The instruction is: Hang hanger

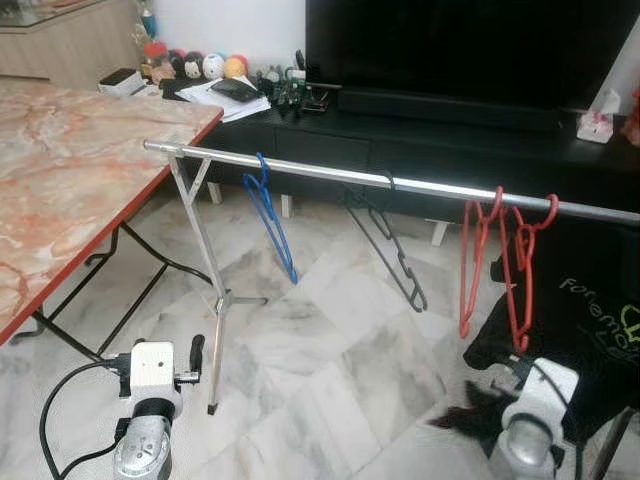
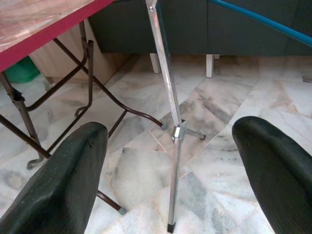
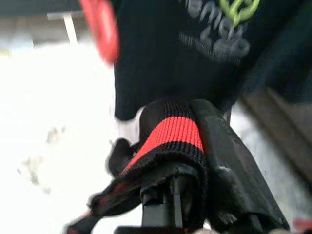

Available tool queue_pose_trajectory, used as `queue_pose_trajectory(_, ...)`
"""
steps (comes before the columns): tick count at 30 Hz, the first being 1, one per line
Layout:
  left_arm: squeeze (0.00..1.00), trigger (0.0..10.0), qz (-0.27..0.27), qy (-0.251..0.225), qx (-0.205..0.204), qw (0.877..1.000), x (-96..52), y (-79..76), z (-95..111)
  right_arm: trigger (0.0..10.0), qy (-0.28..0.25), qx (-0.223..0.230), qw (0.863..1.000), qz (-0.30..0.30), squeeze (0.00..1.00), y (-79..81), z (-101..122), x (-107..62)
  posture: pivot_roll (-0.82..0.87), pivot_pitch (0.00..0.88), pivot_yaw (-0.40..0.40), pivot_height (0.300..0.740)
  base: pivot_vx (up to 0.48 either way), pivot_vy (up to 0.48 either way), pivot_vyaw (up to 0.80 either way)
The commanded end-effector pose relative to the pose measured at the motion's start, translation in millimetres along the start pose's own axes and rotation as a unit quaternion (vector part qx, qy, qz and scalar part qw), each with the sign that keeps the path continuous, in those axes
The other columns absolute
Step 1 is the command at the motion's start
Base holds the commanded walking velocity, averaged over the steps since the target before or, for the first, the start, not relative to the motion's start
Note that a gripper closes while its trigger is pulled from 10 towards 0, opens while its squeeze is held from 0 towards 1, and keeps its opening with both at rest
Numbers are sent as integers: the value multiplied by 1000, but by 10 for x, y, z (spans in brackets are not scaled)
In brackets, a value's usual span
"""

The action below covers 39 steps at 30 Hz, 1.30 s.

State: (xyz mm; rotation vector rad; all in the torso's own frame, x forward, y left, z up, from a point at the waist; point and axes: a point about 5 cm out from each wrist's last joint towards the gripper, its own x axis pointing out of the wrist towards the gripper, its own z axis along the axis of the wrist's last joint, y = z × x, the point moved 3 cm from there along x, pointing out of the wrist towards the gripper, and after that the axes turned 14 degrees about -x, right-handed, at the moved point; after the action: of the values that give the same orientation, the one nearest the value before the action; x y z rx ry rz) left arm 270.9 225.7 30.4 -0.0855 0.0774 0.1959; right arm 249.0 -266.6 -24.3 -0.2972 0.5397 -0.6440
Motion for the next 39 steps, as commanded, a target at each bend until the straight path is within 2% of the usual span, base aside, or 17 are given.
queue_pose_trajectory(1, 0, 10000, 0, -14, 0, 1000, 5, 16, 60, 10000, 6, -11, 1000, 8, 0, 13, -28, -11, -58, 34, 18, 740, 0, 0, 0)
queue_pose_trajectory(7, 0, 10000, 5, -27, 0, 1000, 34, 59, 141, 10000, 31, -30, 998, 46, 0, 85, -235, -14, -53, 47, 13, 740, 0, 0, 0)
queue_pose_trajectory(10, 0, 10000, 5, -31, 0, 1000, 43, 56, 171, 10000, 50, -39, 997, 35, 0, -12, -331, 13, -50, 50, 12, 740, 0, 0, 0)
queue_pose_trajectory(19, 0, 10000, 2, -32, -1, 999, 53, 41, 174, 10000, 49, -33, 998, 30, 0, -53, -304, 49, -53, 47, 15, 740, 0, 0, 0)
queue_pose_trajectory(23, 0, 10000, 5, -40, -1, 999, 67, 48, 224, 10000, 54, -16, 997, 43, 0, 6, -285, 58, -54, 47, 15, 740, 0, 0, -686)
queue_pose_trajectory(28, 0, 10000, 7, -54, -5, 998, 100, 47, 300, 10000, 44, -20, 997, 59, 0, 83, -249, 42, -48, 49, 11, 740, 0, 0, -749)
queue_pose_trajectory(39, 0, 10000, 2, -71, 0, 997, 131, 22, 390, 10000, 60, -26, 995, 74, 0, 153, -323, 1, -46, 42, 11, 740, 23, 0, -39)
